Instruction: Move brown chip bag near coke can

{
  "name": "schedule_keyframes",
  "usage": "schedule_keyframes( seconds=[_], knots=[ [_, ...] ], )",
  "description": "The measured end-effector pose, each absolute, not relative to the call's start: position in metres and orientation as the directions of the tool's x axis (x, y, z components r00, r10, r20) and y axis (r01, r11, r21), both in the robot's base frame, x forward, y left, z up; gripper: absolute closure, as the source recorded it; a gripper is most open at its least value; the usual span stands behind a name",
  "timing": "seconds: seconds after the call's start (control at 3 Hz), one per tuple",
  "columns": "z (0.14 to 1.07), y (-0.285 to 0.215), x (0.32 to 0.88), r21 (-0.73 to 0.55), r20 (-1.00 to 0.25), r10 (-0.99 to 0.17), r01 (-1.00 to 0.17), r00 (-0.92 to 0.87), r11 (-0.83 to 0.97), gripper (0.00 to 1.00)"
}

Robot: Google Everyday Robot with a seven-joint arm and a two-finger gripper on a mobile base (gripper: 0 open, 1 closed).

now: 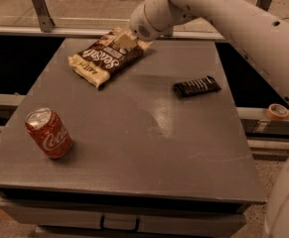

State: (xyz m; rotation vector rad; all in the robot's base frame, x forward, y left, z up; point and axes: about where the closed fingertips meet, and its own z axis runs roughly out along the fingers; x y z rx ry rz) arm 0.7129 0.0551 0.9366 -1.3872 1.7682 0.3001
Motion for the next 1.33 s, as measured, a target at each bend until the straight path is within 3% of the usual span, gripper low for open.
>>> schedule_keyframes(
  seconds=[0.67,1.0,1.33],
  knots=[
    [0.928,0.052,0.724,-0.290,-0.760,-0.646,-0.859,-0.061,0.423,0.35],
    [0.918,0.034,0.756,-0.280,-0.806,-0.583,-0.805,-0.098,0.523,0.13],
    [0.910,0.018,0.794,-0.268,-0.845,-0.524,-0.760,-0.111,0.593,0.00]
  ],
)
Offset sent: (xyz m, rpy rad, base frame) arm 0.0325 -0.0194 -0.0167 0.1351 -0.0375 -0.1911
